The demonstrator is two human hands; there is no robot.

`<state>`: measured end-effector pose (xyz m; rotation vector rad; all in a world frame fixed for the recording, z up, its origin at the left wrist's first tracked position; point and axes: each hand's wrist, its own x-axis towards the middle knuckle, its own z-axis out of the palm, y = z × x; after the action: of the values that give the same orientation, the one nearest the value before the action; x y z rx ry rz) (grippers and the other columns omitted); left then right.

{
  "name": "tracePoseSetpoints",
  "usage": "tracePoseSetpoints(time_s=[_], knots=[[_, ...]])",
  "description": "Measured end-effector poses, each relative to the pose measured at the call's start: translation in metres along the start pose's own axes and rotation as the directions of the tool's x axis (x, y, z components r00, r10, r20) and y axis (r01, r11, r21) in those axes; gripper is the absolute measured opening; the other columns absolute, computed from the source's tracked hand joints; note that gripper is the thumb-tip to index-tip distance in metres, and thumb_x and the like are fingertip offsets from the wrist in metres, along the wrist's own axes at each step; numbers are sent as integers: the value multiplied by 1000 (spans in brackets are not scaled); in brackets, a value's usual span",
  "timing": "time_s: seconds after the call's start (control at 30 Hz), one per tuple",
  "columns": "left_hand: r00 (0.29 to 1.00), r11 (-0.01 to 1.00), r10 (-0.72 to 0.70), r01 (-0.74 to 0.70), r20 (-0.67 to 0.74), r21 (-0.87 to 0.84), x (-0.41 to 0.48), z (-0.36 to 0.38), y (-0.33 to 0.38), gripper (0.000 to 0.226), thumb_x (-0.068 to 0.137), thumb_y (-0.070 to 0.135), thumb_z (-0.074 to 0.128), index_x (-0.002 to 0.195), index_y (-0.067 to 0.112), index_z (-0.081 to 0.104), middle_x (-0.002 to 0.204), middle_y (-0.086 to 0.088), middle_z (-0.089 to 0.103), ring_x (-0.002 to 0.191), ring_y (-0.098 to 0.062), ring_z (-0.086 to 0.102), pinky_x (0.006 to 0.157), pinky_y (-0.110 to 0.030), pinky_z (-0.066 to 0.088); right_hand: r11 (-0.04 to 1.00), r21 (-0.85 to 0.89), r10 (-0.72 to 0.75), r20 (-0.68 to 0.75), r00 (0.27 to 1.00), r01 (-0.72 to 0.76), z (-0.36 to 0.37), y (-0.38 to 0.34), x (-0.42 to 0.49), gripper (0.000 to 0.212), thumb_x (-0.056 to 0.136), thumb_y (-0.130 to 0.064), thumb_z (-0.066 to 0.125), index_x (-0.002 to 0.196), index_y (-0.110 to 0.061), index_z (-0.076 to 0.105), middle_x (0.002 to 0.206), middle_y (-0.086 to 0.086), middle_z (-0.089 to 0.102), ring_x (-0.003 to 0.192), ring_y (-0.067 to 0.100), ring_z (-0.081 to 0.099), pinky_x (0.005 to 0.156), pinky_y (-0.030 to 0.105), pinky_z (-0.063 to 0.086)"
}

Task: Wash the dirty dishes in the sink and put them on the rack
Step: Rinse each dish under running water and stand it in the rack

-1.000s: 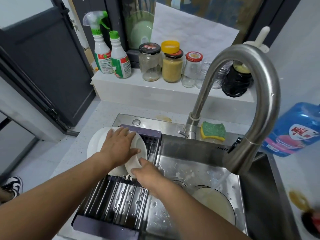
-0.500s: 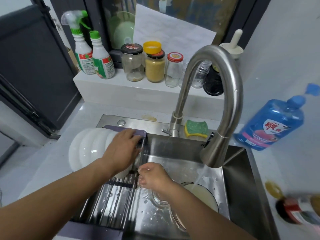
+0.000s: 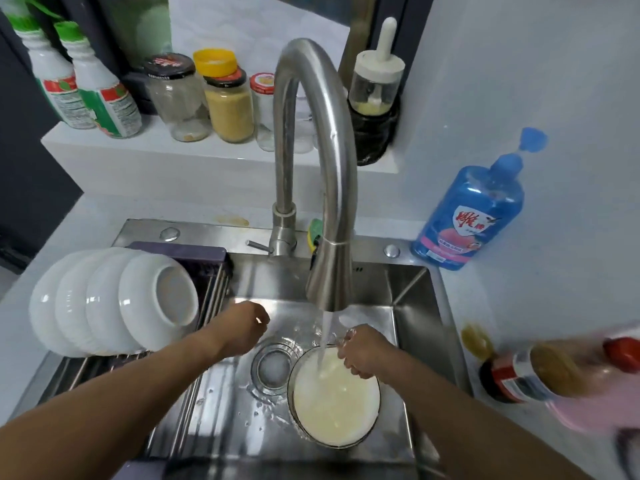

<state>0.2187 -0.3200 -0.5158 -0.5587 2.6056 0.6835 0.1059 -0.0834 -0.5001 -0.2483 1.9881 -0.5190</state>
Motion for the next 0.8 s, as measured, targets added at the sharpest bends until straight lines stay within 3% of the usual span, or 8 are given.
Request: tracePoseSetpoints(time_s=[0.07,0.13,0.23,0.3,0.4,0.57,0.73,0.8], knots=[[998,995,-37,40,41,-88,3,15,3,24,99,22,59,116,18,74,123,-4,72,115,-23,66,96,-25,47,996,-84,9,-80,997,-15,-1,12,13,25,100,-15,45,76,-18,49,60,1,57,42,12,52,39,15,40],[992,971,-92,108,87,-214,7,30,2,19,96,21,64,110,16,76,111,-9,76,107,-29,70,84,-26,50,999,37,38,-167,985,-32,-2,25,24,17,96,-10,56,81,-18,54,74,5,62,54,16,57,51,22,49],[977,873,-168,208,129,-442,12,54,-7,18,87,18,72,102,10,76,79,-9,73,83,-35,72,70,-30,48,999,33,19,-208,978,-12,-1,48,32,27,95,-16,65,72,-16,52,67,6,59,54,21,56,55,29,49],[965,817,-213,262,154,-514,10,67,-9,10,89,7,70,98,10,75,66,-4,67,66,-26,64,64,-31,47,999,2,42,-232,972,-42,0,65,37,25,90,-20,70,73,-17,51,73,4,60,65,25,63,61,31,51],[948,766,-261,319,182,-559,7,87,-1,14,91,0,66,92,12,74,67,-8,69,63,-22,62,60,-31,49,993,-61,84,-274,958,-105,6,89,42,27,82,-25,75,86,-16,50,85,4,58,74,26,59,60,29,48],[908,705,-285,415,306,-575,-1,112,8,16,92,1,65,91,16,69,75,-14,63,66,-24,54,55,-28,42,988,-24,145,-168,975,-151,22,120,49,31,85,-19,75,91,-14,45,92,8,55,68,26,55,43,25,38],[895,703,-261,433,360,-565,-3,123,10,11,93,5,65,95,3,75,72,-14,55,65,-23,46,50,-24,36,979,-123,134,-196,971,-160,26,121,53,21,89,1,52,85,-16,40,92,7,54,65,30,63,35,24,43],[895,690,-253,433,367,-580,-5,122,10,9,93,7,67,93,6,76,72,-13,55,68,-23,47,50,-24,36,976,-152,125,-186,975,-154,25,114,50,22,85,5,50,90,-15,43,98,7,55,73,34,69,43,35,57]])
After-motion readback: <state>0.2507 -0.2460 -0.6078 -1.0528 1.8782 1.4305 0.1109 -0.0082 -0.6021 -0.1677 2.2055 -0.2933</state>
